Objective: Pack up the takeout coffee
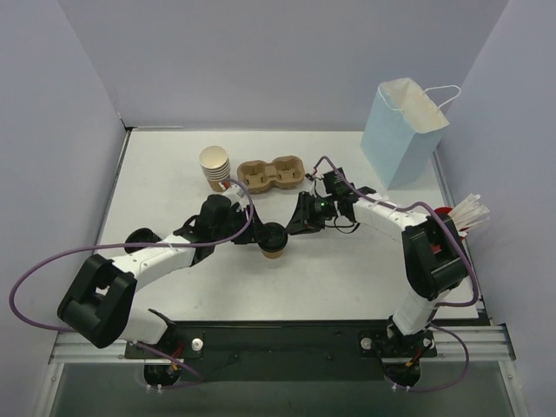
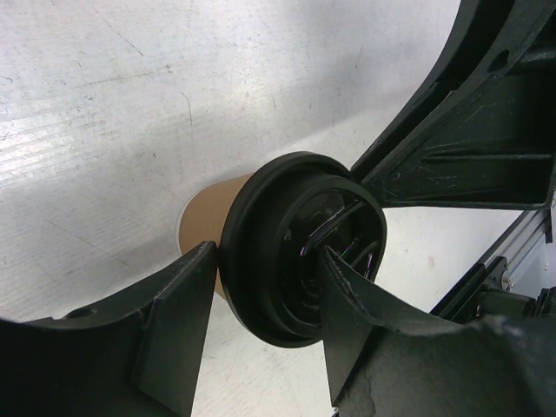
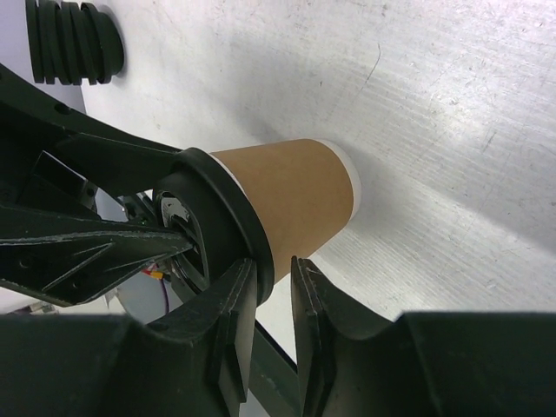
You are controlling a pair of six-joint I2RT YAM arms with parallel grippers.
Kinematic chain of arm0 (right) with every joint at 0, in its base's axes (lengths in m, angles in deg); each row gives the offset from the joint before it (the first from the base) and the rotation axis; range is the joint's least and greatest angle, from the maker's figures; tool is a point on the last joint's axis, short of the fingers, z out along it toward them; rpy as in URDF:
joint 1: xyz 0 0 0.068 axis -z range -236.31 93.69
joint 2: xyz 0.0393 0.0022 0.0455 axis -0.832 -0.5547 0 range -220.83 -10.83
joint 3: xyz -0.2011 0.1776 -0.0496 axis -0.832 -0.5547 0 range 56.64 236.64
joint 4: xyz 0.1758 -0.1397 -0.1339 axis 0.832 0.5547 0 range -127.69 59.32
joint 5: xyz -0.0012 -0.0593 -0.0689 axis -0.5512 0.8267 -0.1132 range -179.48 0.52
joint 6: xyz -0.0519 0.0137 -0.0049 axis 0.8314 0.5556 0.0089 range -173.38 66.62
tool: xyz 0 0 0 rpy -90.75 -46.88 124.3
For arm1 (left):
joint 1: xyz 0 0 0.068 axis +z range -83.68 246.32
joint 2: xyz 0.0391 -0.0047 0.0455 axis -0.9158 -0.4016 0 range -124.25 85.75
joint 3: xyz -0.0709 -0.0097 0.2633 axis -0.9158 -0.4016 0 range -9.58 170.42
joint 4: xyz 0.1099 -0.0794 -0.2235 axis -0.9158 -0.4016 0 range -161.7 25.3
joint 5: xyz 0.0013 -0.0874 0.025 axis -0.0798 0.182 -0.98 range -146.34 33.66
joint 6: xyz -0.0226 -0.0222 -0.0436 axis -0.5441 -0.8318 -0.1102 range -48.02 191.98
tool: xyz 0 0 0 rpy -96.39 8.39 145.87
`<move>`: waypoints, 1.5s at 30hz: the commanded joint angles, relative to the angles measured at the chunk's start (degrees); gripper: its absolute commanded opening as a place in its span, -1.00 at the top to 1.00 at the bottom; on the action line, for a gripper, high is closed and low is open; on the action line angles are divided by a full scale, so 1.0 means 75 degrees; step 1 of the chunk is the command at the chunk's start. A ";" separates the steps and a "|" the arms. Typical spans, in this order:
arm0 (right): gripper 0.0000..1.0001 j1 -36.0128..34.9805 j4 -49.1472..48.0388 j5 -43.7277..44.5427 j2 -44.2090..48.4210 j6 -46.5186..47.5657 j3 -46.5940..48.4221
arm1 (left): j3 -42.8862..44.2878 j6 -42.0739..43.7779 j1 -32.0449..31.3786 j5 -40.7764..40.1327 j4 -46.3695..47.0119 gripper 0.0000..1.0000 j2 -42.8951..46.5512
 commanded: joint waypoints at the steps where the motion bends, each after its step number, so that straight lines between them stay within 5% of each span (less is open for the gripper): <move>1: 0.56 -0.0011 -0.0051 0.0817 -0.0106 -0.0061 -0.0640 | -0.0425 0.0277 -0.0060 -0.0428 -0.0744 -0.15 -0.0465; 11: 0.57 -0.0082 -0.0344 0.1650 -0.0188 -0.0179 -0.1719 | -0.0589 0.0172 -0.0107 -0.0861 -0.0756 -0.14 -0.0699; 21: 0.37 -0.0035 0.0581 0.1275 0.0784 -0.0132 -0.0150 | 0.0698 0.0253 -0.0107 -0.0405 -0.1667 -0.17 -0.0442; 33: -0.05 -0.0139 0.1846 0.2489 0.1722 0.0278 0.0554 | 0.3184 0.0921 0.0150 -0.0966 -0.3706 -0.71 -0.0090; 38: -0.52 -0.1192 0.2584 0.4120 0.1863 0.0583 0.1303 | 0.3384 0.1366 0.0759 -0.2124 -0.4854 -0.95 0.0727; 45: -0.68 -0.2330 0.3195 0.5551 0.0938 0.0840 0.2499 | 0.2693 0.1589 0.1241 -0.4329 -0.5935 -0.94 0.2650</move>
